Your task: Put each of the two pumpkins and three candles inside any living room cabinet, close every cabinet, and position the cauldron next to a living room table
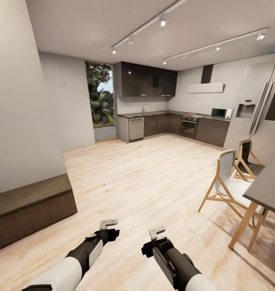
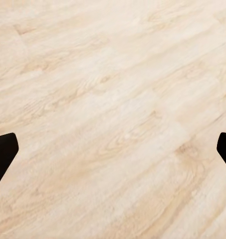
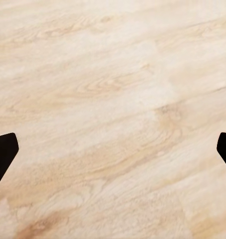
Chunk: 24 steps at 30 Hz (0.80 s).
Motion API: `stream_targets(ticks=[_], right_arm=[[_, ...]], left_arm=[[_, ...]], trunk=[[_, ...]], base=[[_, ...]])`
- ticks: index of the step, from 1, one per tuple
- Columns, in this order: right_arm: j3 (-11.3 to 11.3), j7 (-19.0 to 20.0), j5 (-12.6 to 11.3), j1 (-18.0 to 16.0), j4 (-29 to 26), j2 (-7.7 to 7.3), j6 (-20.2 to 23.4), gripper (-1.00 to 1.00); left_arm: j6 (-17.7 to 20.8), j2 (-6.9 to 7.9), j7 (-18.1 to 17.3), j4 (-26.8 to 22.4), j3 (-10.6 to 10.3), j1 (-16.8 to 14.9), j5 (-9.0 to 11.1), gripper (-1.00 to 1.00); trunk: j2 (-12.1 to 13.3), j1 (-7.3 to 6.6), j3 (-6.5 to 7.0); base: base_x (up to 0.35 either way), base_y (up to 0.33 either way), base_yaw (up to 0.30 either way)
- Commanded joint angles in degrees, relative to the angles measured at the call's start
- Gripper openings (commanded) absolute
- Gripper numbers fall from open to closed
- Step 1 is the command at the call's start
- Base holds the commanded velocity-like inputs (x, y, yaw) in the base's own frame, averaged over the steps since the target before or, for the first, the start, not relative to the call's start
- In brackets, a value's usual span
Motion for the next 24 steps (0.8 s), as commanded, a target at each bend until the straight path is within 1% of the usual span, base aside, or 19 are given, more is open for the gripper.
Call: stream_targets(ticks=[1,11,13,16,19,24], right_arm=[[0.2,-0.5,-0.6,0.0,0.1,0.0,0.2,1.0],[0.2,-0.5,-0.6,0.0,0.5,0.0,0.2,1.0],[0.2,-0.5,-0.6,0.0,0.5,0.0,0.2,1.0],[0.4,-0.5,-0.5,0.0,0.5,0.0,0.2,1.0],[0.8,-0.5,-0.5,0.0,0.5,0.0,0.2,1.0],[1.0,-0.5,-0.5,0.0,0.5,0.0,0.2,1.0]], left_arm=[[-0.1,-0.01,-0.1,0.2,0.4,0.0,0.4,1.0],[-1.0,0.04,-0.3,0.7,0.4,0.1,0.5,1.0],[-1.0,0.04,-0.8,0.7,0.3,0.1,0.5,1.0],[-1.0,0.04,-3.3,0.7,0.4,0.1,0.7,1.0],[-1.1,0.05,-5.0,0.7,0.4,0.4,0.7,1.0],[-1.1,0.05,-5.7,0.7,0.4,0.6,0.8,1.0]], trunk=[[0.0,0.0,-0.11],[0.0,0.0,-0.55],[0.0,0.0,-0.63],[0.0,0.0,-0.74],[0.0,0.0,-0.84],[0.0,0.0,-0.99]], base=[[0.0,0.0,0.244],[-0.045,0.0,0.244],[-0.095,0.0,0.244],[-0.103,0.0,0.244],[-0.103,0.0,0.244],[-0.081,0.0,0.244]])
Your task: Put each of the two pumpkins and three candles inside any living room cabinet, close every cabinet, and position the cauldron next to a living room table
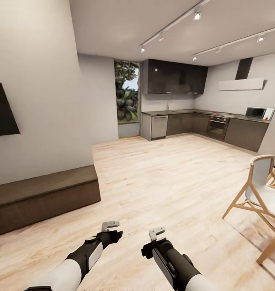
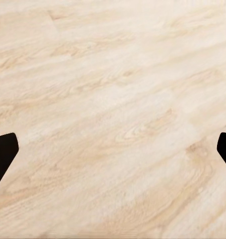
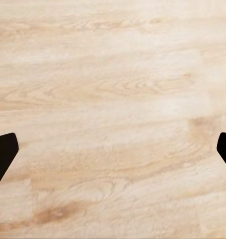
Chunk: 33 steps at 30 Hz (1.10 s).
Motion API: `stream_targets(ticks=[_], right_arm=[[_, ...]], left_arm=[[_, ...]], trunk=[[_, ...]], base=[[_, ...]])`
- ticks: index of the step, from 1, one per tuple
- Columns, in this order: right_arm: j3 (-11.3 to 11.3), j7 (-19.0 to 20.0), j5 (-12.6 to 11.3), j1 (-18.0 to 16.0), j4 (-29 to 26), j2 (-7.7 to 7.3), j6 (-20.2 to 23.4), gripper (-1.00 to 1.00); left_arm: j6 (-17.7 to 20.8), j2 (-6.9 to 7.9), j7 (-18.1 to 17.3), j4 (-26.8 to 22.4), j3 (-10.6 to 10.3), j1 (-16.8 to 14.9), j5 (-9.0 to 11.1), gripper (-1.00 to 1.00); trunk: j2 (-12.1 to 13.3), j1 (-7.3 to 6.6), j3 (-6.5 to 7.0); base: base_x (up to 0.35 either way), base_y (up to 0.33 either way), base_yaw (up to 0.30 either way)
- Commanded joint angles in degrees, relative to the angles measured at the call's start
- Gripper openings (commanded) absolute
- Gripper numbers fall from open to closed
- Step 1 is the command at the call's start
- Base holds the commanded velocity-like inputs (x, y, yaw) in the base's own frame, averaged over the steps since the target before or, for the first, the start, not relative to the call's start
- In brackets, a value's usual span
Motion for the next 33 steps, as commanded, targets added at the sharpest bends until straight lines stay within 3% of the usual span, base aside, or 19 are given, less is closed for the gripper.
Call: stream_targets(ticks=[1,15,17,18,21,33], right_arm=[[0.2,-0.5,-0.6,0.0,0.0,0.0,0.2,1.0],[0.8,-0.5,-0.6,0.0,-0.1,0.0,0.2,1.0],[1.1,-0.4,-0.6,0.0,-0.1,0.0,0.2,1.0],[2.7,0.7,-0.6,0.0,-0.1,0.0,0.2,1.0],[4.1,1.7,-0.6,0.0,-0.2,0.0,0.2,1.0],[5.1,2.4,-0.6,0.0,-0.2,0.0,0.2,1.0]], left_arm=[[0.4,-0.03,-0.3,-0.1,0.4,0.0,0.4,1.0],[0.4,-0.03,-0.5,-0.1,0.4,0.0,0.3,1.0],[0.4,-0.03,-0.5,-0.1,0.4,0.0,0.3,1.0],[0.4,-0.03,-0.5,-0.1,0.4,0.0,0.3,1.0],[0.4,-0.03,-0.5,-0.1,0.4,0.0,0.3,1.0],[0.4,-0.03,-0.5,-0.1,0.4,0.0,0.3,1.0]], trunk=[[0.0,-0.01,-0.1],[0.0,-0.01,-0.46],[0.0,-0.01,-0.47],[0.0,-0.01,-0.48],[0.0,-0.01,-0.48],[0.0,-0.01,-0.49]], base=[[-0.038,0.0,0.244],[-0.007,0.0,0.23],[0.0,0.0,0.071],[0.0,0.0,0.026],[0.0,0.0,0.016],[0.017,-0.135,0.003]])
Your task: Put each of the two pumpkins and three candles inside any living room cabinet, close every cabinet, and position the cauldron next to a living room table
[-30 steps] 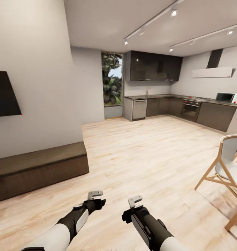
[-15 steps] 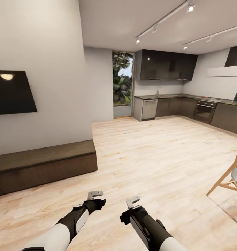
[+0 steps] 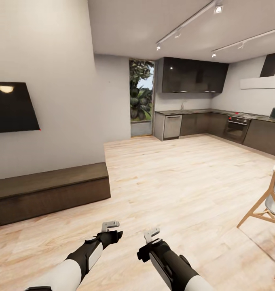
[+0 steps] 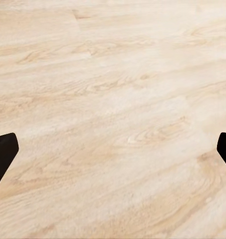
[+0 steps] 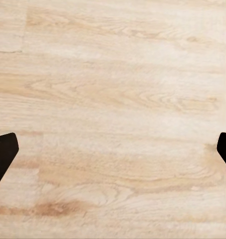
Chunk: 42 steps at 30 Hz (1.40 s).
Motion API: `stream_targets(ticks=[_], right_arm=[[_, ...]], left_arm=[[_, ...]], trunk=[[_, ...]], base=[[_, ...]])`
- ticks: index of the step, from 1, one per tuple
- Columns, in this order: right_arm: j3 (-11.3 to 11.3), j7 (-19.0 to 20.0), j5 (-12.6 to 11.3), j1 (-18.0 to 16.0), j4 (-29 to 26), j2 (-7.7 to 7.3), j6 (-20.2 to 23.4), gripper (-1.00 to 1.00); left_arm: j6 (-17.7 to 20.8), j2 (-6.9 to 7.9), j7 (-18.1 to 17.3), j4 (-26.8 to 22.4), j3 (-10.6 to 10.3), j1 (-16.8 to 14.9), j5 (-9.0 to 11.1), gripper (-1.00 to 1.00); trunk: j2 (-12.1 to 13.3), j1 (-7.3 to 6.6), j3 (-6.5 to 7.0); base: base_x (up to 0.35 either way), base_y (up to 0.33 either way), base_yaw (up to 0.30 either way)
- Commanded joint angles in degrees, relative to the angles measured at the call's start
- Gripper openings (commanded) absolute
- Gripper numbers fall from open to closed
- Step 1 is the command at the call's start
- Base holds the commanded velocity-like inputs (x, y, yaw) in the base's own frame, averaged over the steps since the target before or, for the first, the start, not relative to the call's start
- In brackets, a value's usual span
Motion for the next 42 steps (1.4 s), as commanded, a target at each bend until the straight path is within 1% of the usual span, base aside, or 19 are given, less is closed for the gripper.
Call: stream_targets(ticks=[1,4,10,29,42], right_arm=[[0.2,-0.5,-0.6,0.0,0.0,0.0,0.2,1.0],[0.2,-0.5,-0.6,0.0,0.0,0.0,0.2,1.0],[0.2,-0.5,-0.6,0.0,0.0,0.0,0.2,1.0],[0.2,-0.5,-0.6,0.0,0.0,0.0,0.2,1.0],[0.2,-0.5,-0.6,0.0,0.0,0.0,0.2,1.0]], left_arm=[[0.5,-0.03,-0.3,-0.1,0.4,0.0,0.4,1.0],[0.5,-0.03,-0.3,-0.1,0.4,0.0,0.3,1.0],[0.5,-0.03,-0.3,-0.1,0.4,0.0,0.4,1.0],[0.5,-0.03,-0.3,-0.1,0.4,0.0,0.4,1.0],[0.5,-0.03,-0.3,-0.1,0.4,0.0,0.3,1.0]], trunk=[[0.0,0.01,-0.07],[0.0,0.01,-0.07],[0.0,0.01,-0.07],[0.0,0.01,-0.07],[0.0,0.01,-0.07]], base=[[0.129,-0.221,0.011],[0.161,-0.211,0.076],[0.252,-0.124,0.224],[0.327,-0.007,0.287],[0.315,-0.076,0.29]])
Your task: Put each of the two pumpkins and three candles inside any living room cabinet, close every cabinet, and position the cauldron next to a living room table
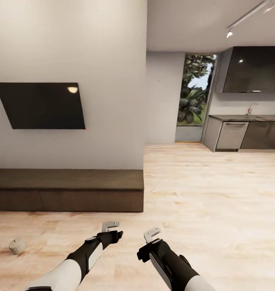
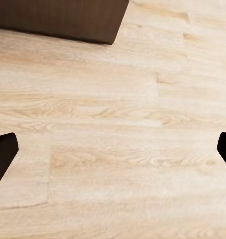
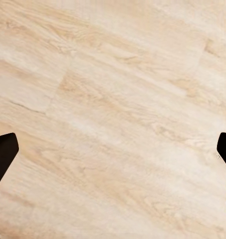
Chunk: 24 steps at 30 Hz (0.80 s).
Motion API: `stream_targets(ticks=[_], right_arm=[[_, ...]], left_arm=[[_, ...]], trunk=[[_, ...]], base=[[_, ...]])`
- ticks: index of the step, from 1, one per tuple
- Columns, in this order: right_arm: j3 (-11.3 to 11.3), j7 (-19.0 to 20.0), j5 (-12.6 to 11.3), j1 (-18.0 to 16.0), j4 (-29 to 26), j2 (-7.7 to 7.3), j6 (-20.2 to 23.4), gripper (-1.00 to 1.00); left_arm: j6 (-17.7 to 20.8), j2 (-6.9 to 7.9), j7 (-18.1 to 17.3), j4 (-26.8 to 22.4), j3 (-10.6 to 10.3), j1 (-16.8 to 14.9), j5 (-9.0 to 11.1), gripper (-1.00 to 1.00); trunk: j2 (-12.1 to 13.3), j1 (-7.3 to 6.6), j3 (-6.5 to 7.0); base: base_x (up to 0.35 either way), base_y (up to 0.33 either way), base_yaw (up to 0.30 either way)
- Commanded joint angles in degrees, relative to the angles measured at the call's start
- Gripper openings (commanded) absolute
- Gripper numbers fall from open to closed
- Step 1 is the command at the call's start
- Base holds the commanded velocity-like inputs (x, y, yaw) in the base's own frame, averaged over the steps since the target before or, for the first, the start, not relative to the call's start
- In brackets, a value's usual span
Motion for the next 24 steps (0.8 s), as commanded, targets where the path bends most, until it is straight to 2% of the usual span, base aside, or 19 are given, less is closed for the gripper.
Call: stream_targets(ticks=[1,5,10,18,24], right_arm=[[0.2,-0.5,-0.6,0.0,0.0,0.0,0.2,1.0],[0.2,-0.5,-0.6,0.0,0.0,0.0,0.2,1.0],[0.2,-0.5,-0.6,0.0,0.0,0.0,0.2,1.0],[0.2,-0.5,-0.6,0.0,0.0,0.0,0.2,1.0],[0.2,-0.5,-0.6,0.0,0.0,0.0,0.2,1.0]], left_arm=[[0.5,-0.03,-0.3,-0.1,0.4,0.0,0.4,1.0],[0.5,-0.03,-0.3,-0.1,0.4,0.0,0.3,1.0],[0.5,-0.03,-0.3,-0.1,0.4,0.0,0.3,1.0],[0.5,-0.03,-0.3,-0.1,0.4,0.0,0.3,1.0],[0.5,-0.03,-0.3,-0.1,0.4,0.0,0.3,1.0]], trunk=[[0.0,0.03,-0.07],[0.0,0.03,-0.07],[0.0,0.03,-0.07],[0.0,0.03,-0.06],[0.0,0.03,0.16]], base=[[0.312,-0.039,0.29],[0.315,-0.02,0.282],[0.317,-0.059,0.105],[0.318,-0.065,0.011],[0.322,-0.01,-0.145]])
